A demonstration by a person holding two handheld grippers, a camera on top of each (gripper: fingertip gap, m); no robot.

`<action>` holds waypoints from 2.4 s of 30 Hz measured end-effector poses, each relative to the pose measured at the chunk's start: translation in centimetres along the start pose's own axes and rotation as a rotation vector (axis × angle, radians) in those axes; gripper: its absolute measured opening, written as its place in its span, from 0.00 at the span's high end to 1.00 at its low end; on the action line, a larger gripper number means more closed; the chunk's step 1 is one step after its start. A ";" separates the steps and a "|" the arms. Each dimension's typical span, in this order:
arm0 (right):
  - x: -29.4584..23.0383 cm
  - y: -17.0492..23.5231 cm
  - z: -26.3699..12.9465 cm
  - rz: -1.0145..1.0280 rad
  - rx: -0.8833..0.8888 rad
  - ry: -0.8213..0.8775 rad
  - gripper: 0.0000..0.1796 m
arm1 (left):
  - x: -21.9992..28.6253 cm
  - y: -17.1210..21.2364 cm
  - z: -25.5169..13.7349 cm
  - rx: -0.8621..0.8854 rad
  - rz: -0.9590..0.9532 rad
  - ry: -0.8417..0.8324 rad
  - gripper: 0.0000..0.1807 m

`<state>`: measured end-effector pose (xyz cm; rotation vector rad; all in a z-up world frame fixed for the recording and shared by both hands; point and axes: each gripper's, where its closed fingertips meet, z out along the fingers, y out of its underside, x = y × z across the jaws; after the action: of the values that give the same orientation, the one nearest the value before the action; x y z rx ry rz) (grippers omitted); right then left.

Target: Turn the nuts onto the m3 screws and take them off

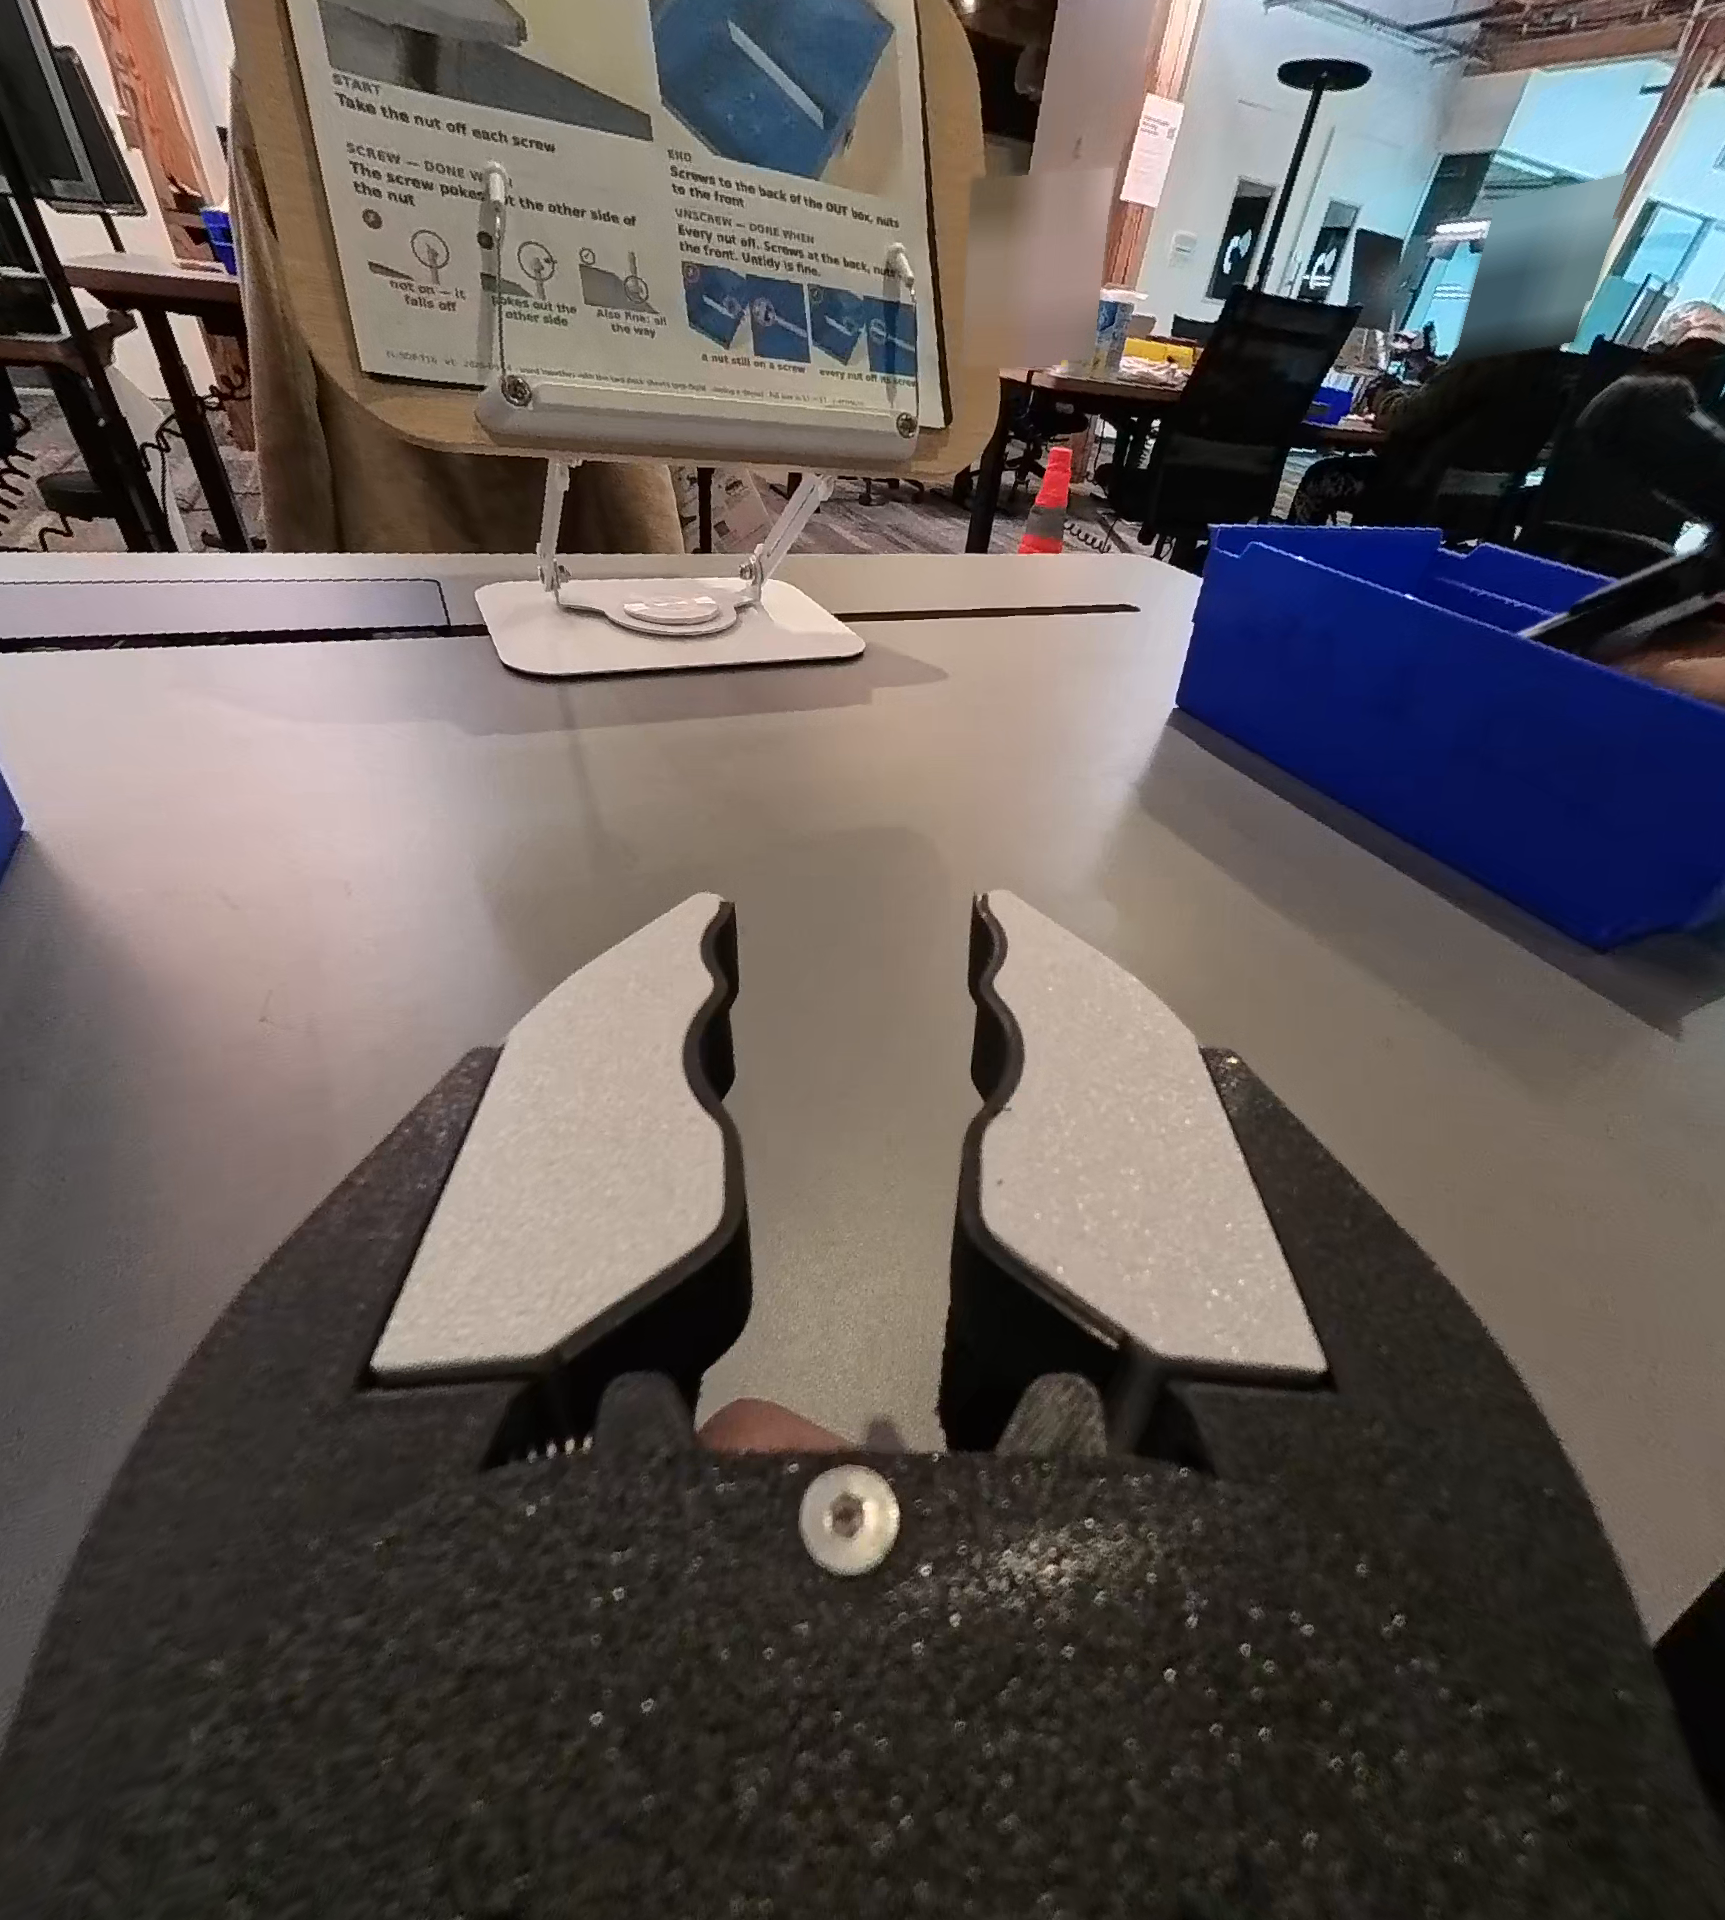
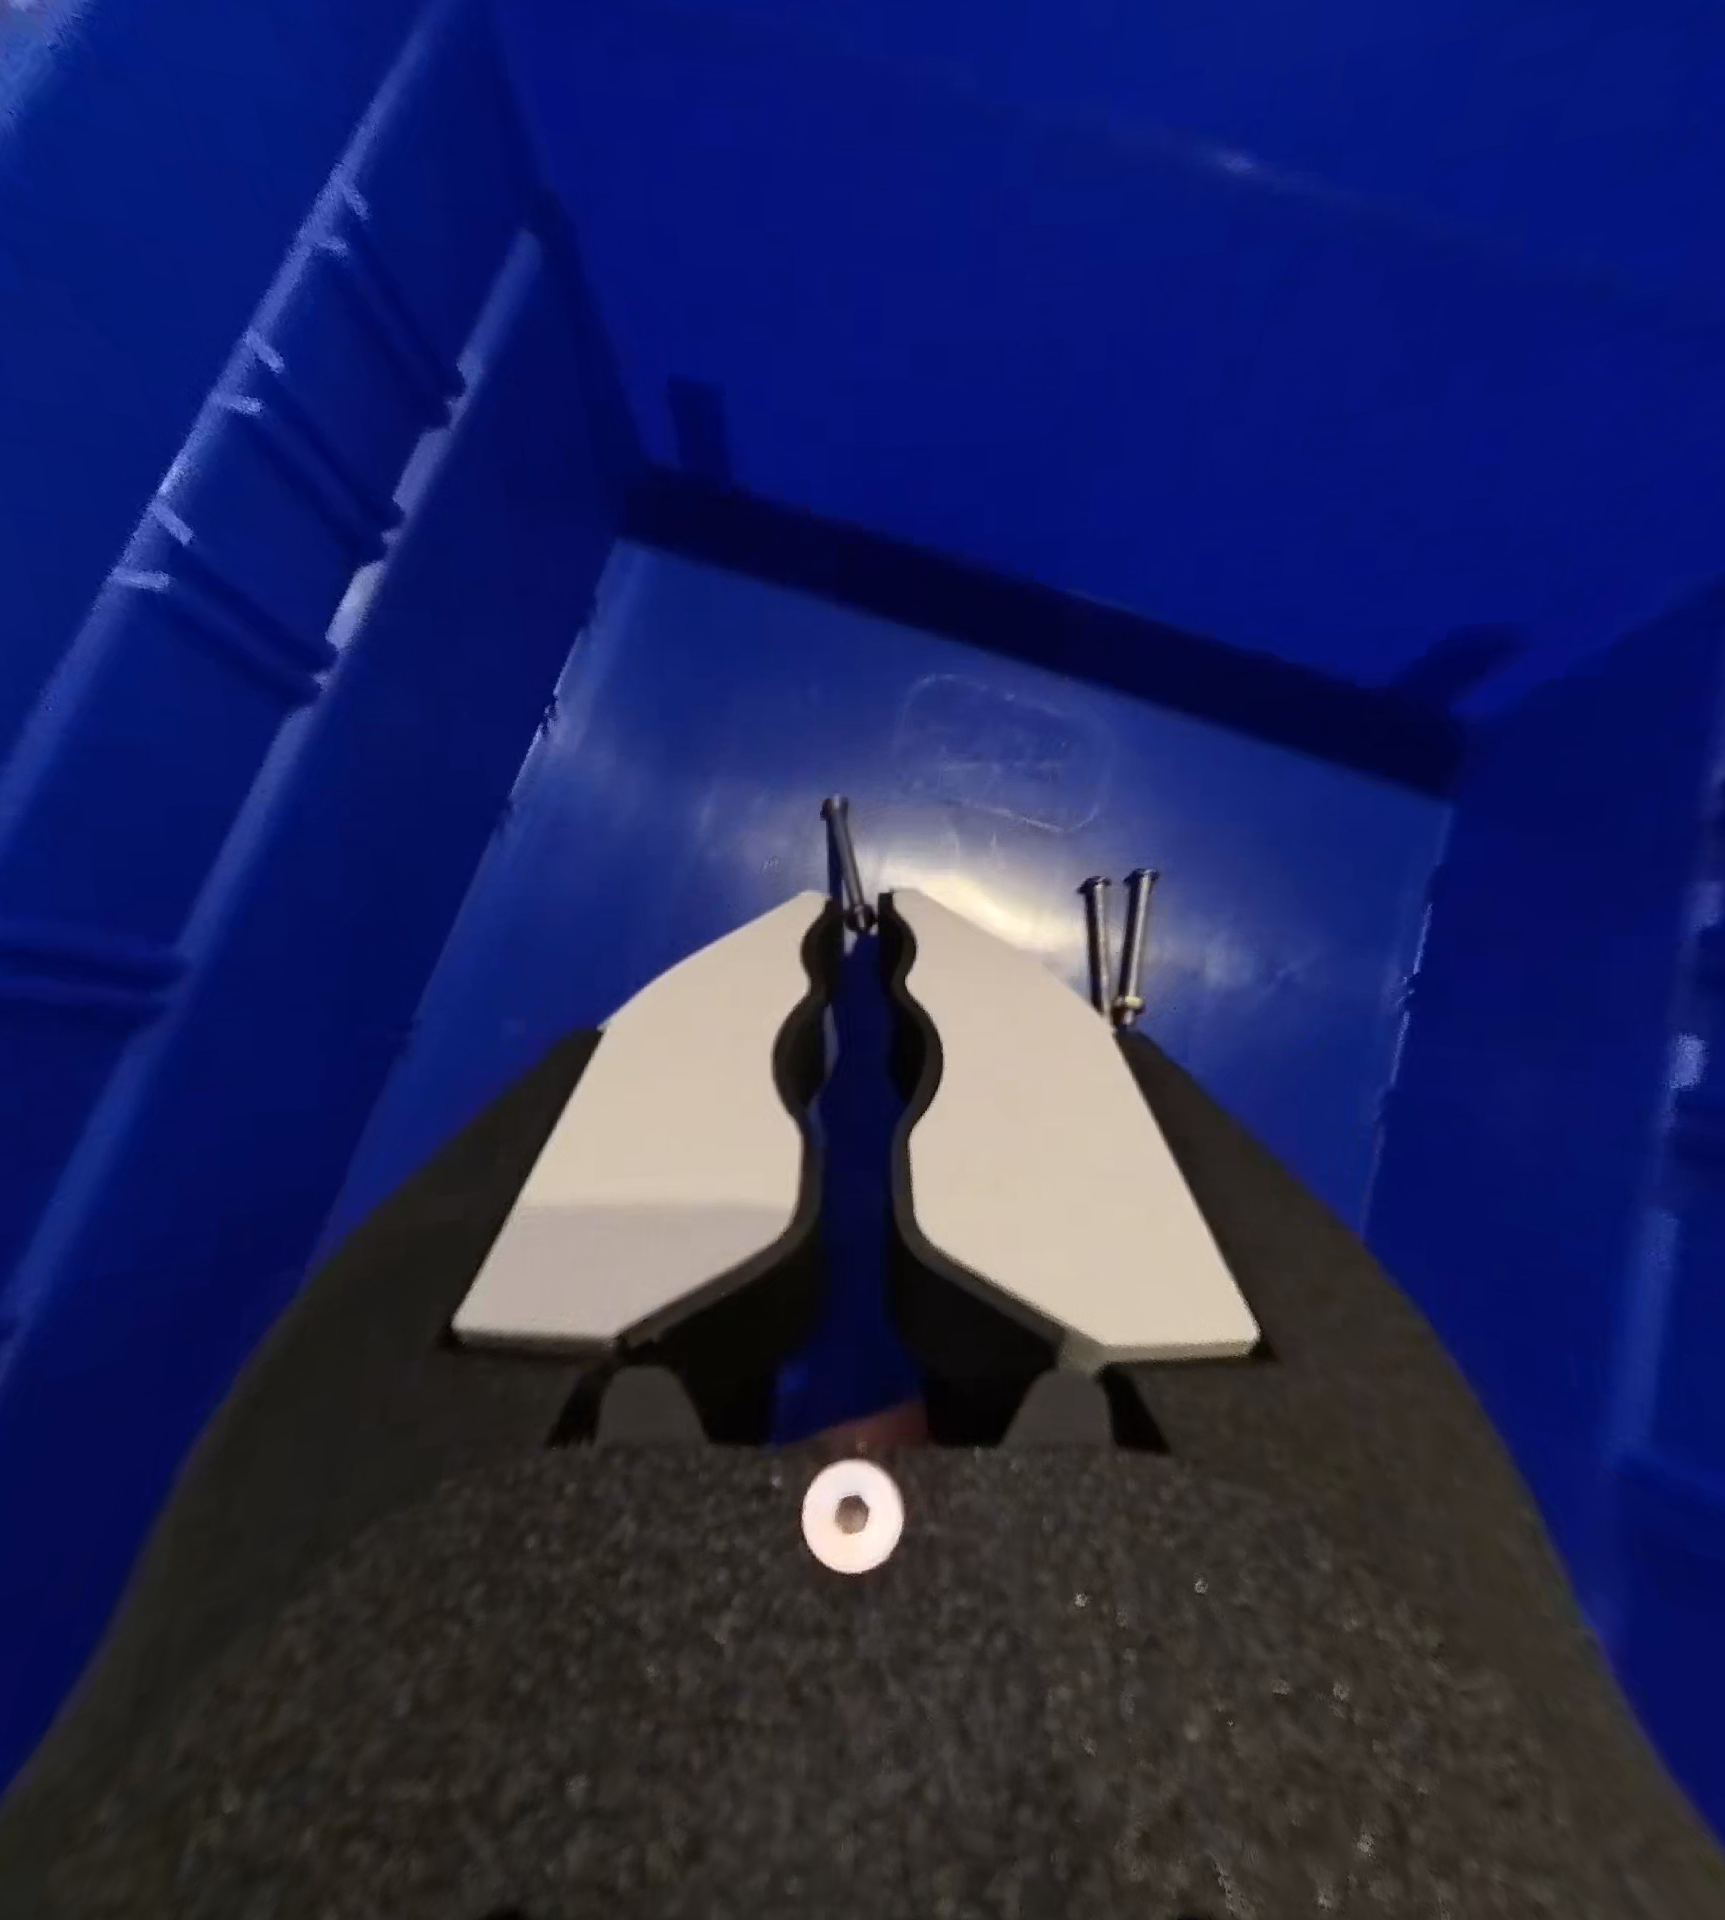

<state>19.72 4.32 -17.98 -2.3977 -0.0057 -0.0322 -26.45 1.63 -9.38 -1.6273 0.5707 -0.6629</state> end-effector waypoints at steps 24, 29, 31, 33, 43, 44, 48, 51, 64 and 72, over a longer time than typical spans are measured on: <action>-29.1 1.0 -13.6 0.035 0.659 -0.068 0.83 | -0.1 0.2 0.2 -0.015 0.014 -0.018 0.78; -31.3 1.0 -12.4 -0.022 0.646 -0.085 0.82 | -0.5 -0.1 0.0 0.013 0.002 -0.043 0.78; -31.6 1.1 -11.7 -0.012 0.611 -0.131 0.81 | -0.5 -0.1 0.0 0.006 0.001 -0.041 0.78; -31.5 1.0 -11.6 0.005 0.610 -0.155 0.81 | -0.4 0.0 0.1 0.002 0.003 -0.040 0.78; -31.0 0.9 -11.7 0.063 0.624 -0.197 0.83 | 0.2 0.2 0.3 -0.012 0.056 -0.039 0.78; -30.9 0.9 -11.8 0.069 0.627 -0.195 0.83 | 0.2 0.2 0.3 -0.015 0.057 -0.035 0.78; -31.1 1.0 -11.5 0.051 0.606 -0.182 0.83 | 0.2 0.1 0.2 -0.008 0.023 -0.009 0.78; -31.4 1.1 -11.1 0.018 0.583 -0.163 0.83 | 0.4 -0.1 0.0 0.004 -0.003 0.031 0.79; -31.1 1.2 -10.9 0.054 0.566 -0.188 0.83 | -17.8 -8.5 -10.2 -0.413 0.497 0.212 0.81; -31.2 1.2 -11.0 0.060 0.567 -0.208 0.83 | -24.7 1.4 -4.6 -0.820 0.674 0.493 0.81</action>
<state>-11.71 -3.80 -11.48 -1.8242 -0.0356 0.2185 -47.27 15.26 -12.85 -1.8225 1.8376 -0.3110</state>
